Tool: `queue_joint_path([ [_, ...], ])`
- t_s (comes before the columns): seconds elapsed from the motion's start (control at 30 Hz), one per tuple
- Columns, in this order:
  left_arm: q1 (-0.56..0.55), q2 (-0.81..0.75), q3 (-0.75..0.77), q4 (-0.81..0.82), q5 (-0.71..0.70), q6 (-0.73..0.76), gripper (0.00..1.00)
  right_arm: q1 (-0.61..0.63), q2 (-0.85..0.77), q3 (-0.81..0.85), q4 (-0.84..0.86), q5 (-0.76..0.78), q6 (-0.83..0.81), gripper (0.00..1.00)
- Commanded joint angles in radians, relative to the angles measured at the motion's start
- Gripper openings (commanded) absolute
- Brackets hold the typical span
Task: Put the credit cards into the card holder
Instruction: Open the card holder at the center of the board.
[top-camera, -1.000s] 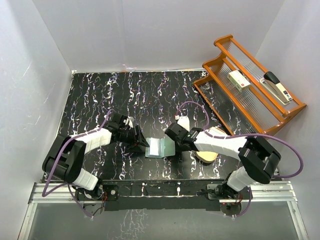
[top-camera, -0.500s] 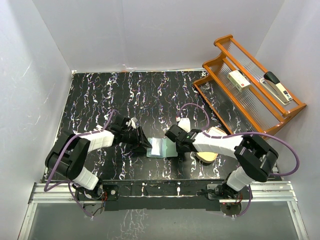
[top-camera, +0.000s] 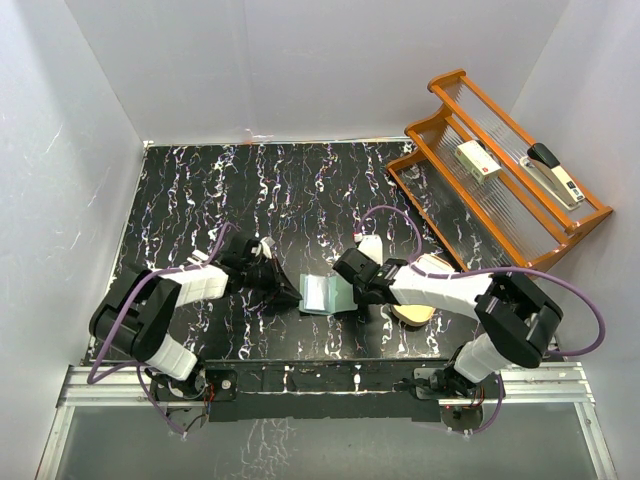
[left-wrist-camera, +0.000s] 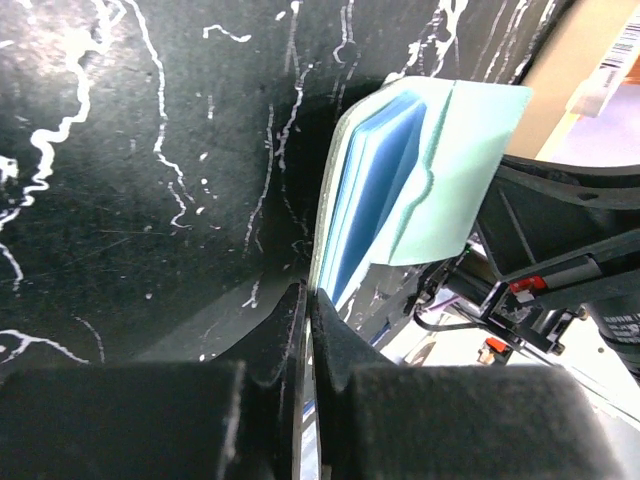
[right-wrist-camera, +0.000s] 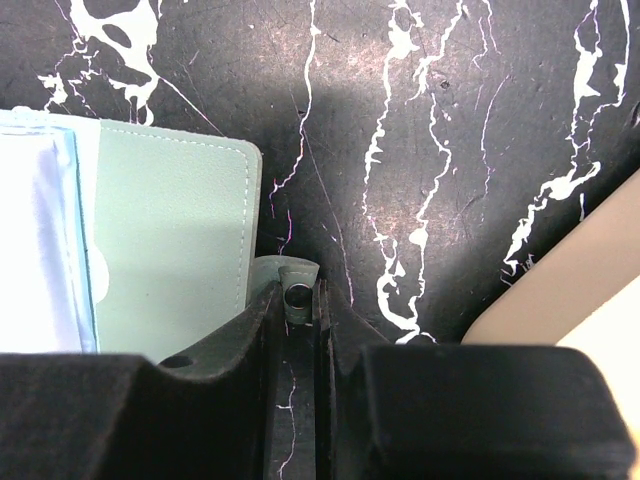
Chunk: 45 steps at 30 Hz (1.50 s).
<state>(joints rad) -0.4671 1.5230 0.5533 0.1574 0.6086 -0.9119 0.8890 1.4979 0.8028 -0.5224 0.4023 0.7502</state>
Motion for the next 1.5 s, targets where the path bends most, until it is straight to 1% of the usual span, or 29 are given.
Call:
queue_joint_path([
  [0.0, -0.005, -0.085, -0.032, 0.066, 0.059, -0.058, 0.00, -0.001, -0.045, 0.033, 0.032, -0.010, -0.016, 0.00],
  [0.17, -0.005, -0.131, -0.039, 0.085, 0.092, -0.072, 0.00, -0.001, -0.072, 0.018, 0.040, -0.045, -0.023, 0.01],
  [0.23, -0.005, -0.148, -0.042, 0.079, 0.102, -0.081, 0.00, -0.001, -0.088, 0.028, 0.046, -0.079, -0.035, 0.07],
  [0.27, -0.005, -0.150, -0.042, 0.060, 0.097, -0.079, 0.00, -0.001, -0.096, 0.041, 0.041, -0.092, -0.040, 0.12],
  [0.33, -0.005, -0.197, -0.040, -0.004, 0.065, -0.051, 0.00, -0.001, -0.113, 0.071, 0.010, -0.096, -0.040, 0.22],
  [0.43, -0.005, -0.215, -0.037, -0.094, 0.024, -0.003, 0.00, -0.001, -0.132, 0.122, -0.057, -0.096, -0.022, 0.34],
  [0.53, -0.005, -0.222, -0.057, -0.107, 0.031, 0.008, 0.00, -0.001, -0.137, 0.171, -0.118, -0.125, 0.002, 0.42],
  [0.63, -0.006, -0.245, -0.068, -0.113, 0.027, 0.011, 0.00, 0.001, -0.141, 0.195, -0.125, -0.175, 0.036, 0.46],
  [0.73, -0.007, -0.257, -0.068, -0.141, 0.014, 0.033, 0.00, 0.002, -0.144, 0.177, -0.047, -0.237, 0.044, 0.48],
  [0.8, -0.007, -0.257, -0.069, -0.153, 0.014, 0.042, 0.00, 0.001, -0.141, 0.148, 0.042, -0.302, 0.055, 0.49],
  [0.9, -0.007, -0.259, -0.069, -0.162, 0.021, 0.052, 0.00, 0.003, -0.120, 0.115, 0.159, -0.403, 0.087, 0.56],
  [1.03, -0.007, -0.262, -0.075, -0.166, 0.029, 0.048, 0.00, 0.005, -0.077, 0.098, 0.233, -0.449, 0.097, 0.60],
  [1.07, -0.007, -0.263, -0.081, -0.159, 0.035, 0.042, 0.00, 0.006, -0.068, 0.089, 0.242, -0.450, 0.097, 0.60],
  [1.1, -0.007, -0.268, -0.088, -0.150, 0.044, 0.034, 0.00, 0.006, -0.060, 0.076, 0.249, -0.446, 0.097, 0.54],
  [1.13, -0.007, -0.274, -0.094, -0.146, 0.046, 0.026, 0.00, 0.005, -0.055, 0.067, 0.251, -0.440, 0.097, 0.45],
  [1.17, -0.007, -0.282, -0.097, -0.148, 0.046, 0.021, 0.00, 0.005, -0.048, 0.056, 0.252, -0.431, 0.097, 0.38],
  [1.27, -0.007, -0.311, -0.098, -0.168, 0.048, 0.009, 0.00, 0.005, -0.035, 0.021, 0.267, -0.413, 0.097, 0.27],
  [1.37, -0.006, -0.344, -0.096, -0.199, 0.042, 0.008, 0.00, 0.006, -0.024, -0.021, 0.315, -0.436, 0.097, 0.24],
  [1.47, -0.007, -0.370, -0.105, -0.179, 0.034, -0.003, 0.00, 0.006, -0.015, -0.053, 0.341, -0.435, 0.126, 0.23],
])
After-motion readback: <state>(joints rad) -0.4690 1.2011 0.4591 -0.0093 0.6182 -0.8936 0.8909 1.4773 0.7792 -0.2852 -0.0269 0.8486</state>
